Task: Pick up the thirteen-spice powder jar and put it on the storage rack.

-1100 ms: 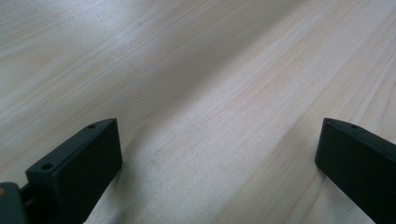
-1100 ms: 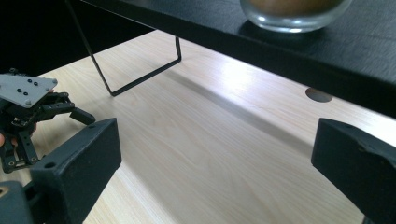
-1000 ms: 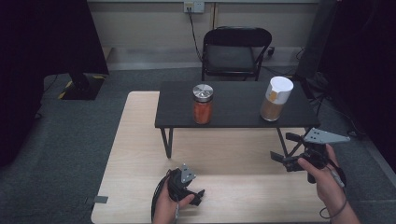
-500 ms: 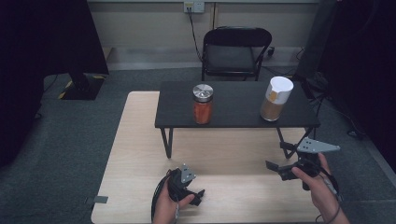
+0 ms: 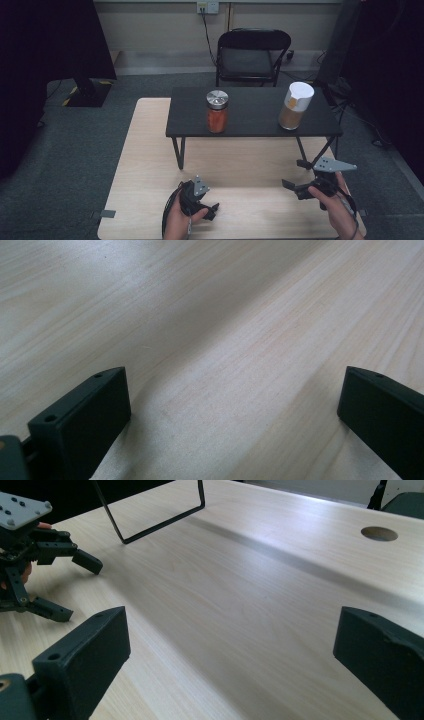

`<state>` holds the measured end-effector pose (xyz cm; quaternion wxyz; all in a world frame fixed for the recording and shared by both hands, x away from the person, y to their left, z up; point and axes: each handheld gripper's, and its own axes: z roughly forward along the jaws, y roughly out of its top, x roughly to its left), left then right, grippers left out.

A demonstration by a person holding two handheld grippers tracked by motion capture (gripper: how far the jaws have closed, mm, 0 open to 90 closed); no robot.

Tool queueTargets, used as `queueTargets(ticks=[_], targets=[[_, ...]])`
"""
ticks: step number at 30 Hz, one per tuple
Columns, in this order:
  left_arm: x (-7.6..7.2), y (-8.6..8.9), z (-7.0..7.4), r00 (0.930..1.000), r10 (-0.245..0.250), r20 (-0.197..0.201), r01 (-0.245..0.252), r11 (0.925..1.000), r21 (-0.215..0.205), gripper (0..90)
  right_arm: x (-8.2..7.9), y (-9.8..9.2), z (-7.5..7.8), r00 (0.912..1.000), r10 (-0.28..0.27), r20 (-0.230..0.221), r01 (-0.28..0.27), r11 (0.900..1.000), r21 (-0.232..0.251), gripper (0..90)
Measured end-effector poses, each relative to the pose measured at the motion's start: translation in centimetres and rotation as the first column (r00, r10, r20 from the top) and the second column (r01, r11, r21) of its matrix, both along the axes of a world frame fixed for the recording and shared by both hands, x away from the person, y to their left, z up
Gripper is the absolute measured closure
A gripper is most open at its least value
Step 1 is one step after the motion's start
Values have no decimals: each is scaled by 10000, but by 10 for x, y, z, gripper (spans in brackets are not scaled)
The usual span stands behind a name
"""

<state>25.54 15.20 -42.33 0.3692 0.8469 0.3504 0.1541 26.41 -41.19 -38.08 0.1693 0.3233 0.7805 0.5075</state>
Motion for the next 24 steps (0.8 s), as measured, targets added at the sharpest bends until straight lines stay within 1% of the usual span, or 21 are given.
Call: queueTargets(ticks=[7,9,13,24], targets=[[0,0,0,10000,-2,0,2,10000,2,0,0,0,-10,9999,8,-151,-9,10000,-53,8],[0,0,0,10000,0,0,0,10000,1,0,0,1,-13,9998,-15,-194,13,9999,-131,7],[0,0,0,10000,-4,0,4,10000,3,0,1,0,-20,9995,12,-320,-15,9999,-108,9],[0,0,0,10000,-3,1,3,10000,2,0,1,4,-34,9981,-39,-616,14,9992,-400,10]])
